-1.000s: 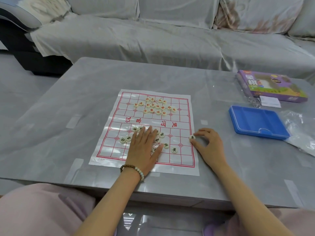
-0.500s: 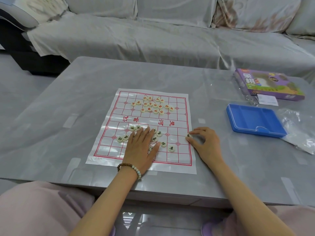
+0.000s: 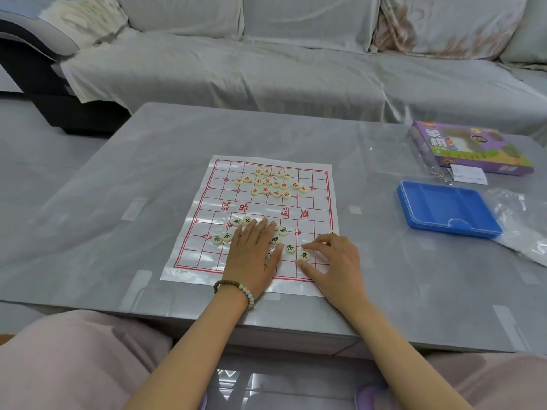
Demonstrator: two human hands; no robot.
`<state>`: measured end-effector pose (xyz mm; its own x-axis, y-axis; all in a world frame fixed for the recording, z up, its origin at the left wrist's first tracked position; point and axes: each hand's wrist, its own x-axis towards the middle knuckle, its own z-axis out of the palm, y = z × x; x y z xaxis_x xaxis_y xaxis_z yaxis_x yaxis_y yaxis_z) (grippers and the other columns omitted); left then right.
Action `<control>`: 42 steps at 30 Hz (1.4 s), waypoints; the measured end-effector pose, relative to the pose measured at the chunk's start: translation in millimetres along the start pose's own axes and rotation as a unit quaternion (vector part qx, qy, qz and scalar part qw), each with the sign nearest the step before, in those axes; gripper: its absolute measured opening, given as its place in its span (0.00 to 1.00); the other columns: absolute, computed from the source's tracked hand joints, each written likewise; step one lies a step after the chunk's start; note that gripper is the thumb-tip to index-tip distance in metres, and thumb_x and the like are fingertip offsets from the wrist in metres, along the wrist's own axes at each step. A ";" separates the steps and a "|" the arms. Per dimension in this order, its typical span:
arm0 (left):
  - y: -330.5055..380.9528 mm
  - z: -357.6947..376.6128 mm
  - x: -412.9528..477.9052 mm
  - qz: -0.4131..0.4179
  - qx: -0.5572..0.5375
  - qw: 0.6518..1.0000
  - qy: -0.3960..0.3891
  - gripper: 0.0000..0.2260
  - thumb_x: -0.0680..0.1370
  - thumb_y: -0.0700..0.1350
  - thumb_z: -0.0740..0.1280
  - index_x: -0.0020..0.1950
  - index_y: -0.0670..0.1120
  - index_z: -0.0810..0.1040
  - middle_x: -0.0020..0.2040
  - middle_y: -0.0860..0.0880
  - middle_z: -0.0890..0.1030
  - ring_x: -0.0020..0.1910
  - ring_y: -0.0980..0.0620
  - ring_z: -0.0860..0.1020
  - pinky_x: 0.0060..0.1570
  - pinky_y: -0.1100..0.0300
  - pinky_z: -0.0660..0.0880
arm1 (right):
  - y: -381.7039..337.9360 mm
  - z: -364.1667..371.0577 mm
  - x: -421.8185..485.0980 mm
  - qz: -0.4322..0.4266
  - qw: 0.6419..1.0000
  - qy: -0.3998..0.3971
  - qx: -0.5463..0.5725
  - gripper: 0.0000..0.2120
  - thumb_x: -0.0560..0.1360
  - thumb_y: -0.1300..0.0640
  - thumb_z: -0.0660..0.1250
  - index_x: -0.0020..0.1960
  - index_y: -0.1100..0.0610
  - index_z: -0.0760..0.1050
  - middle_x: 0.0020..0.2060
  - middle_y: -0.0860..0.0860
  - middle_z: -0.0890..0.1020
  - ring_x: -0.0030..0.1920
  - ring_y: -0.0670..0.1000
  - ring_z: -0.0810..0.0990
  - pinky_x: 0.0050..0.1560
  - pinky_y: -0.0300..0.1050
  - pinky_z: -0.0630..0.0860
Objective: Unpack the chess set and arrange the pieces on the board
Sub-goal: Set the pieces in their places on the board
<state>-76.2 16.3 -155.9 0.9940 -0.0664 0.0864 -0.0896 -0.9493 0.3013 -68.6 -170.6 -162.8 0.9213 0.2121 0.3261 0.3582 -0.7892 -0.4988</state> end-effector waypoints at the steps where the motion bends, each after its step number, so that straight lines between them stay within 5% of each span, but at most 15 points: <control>1: 0.7 -0.8 -0.2 0.007 0.008 1.000 0.000 0.35 0.71 0.63 0.31 0.76 0.53 0.50 0.77 0.54 0.51 0.76 0.54 0.46 0.70 0.60 0.35 | 0.0 -0.3 0.8 0.004 1.000 -0.001 -0.002 0.14 0.71 0.43 0.70 0.52 0.47 0.81 0.50 0.44 0.76 0.54 0.45 0.72 0.58 0.40 0.61; 7: 4.3 -3.6 5.9 0.060 0.053 0.997 -0.016 0.35 0.73 0.65 0.31 0.76 0.53 0.46 0.77 0.54 0.46 0.75 0.54 0.42 0.70 0.59 0.33 | 1.2 -6.9 5.0 0.043 0.998 0.007 0.053 0.09 0.71 0.49 0.71 0.51 0.47 0.81 0.49 0.43 0.78 0.53 0.45 0.72 0.58 0.39 0.62; 15: 8.6 -11.5 4.8 0.102 0.033 0.989 -0.104 0.29 0.79 0.62 0.43 0.77 0.50 0.46 0.77 0.52 0.45 0.75 0.53 0.43 0.72 0.59 0.40 | 3.9 -27.1 41.7 0.075 0.994 -0.014 0.080 0.11 0.73 0.51 0.69 0.55 0.48 0.79 0.48 0.37 0.76 0.51 0.40 0.70 0.62 0.45 0.69; 19: -1.3 -14.5 -13.9 0.152 0.030 0.983 -0.097 0.35 0.73 0.68 0.34 0.76 0.52 0.44 0.77 0.54 0.44 0.75 0.56 0.42 0.71 0.63 0.37 | -1.8 -25.1 57.5 0.064 0.995 -0.052 0.064 0.11 0.73 0.51 0.69 0.55 0.48 0.79 0.50 0.40 0.80 0.51 0.39 0.70 0.60 0.42 0.67; 25: -32.3 -15.8 -18.3 0.064 0.009 0.997 -0.033 0.41 0.64 0.69 0.21 0.73 0.53 0.37 0.72 0.58 0.36 0.73 0.58 0.37 0.69 0.63 0.32 | -13.9 -9.1 67.3 0.063 0.992 -0.096 0.042 0.11 0.73 0.50 0.69 0.55 0.49 0.80 0.51 0.44 0.81 0.54 0.44 0.74 0.63 0.47 0.68; 42: -38.3 -10.4 -19.6 -0.015 -0.034 0.999 -0.013 0.43 0.66 0.70 0.23 0.76 0.54 0.47 0.76 0.57 0.44 0.73 0.60 0.38 0.70 0.60 0.33 | -17.5 -3.9 66.3 0.079 0.990 -0.118 0.010 0.10 0.72 0.49 0.70 0.53 0.49 0.81 0.52 0.47 0.80 0.53 0.46 0.75 0.59 0.46 0.71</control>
<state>-92.9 57.2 -159.3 0.9976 -0.0467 0.0509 -0.0623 -0.9277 0.3682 -14.5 -145.0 -129.3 0.9748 0.2179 0.0479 0.2083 -0.8118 -0.5455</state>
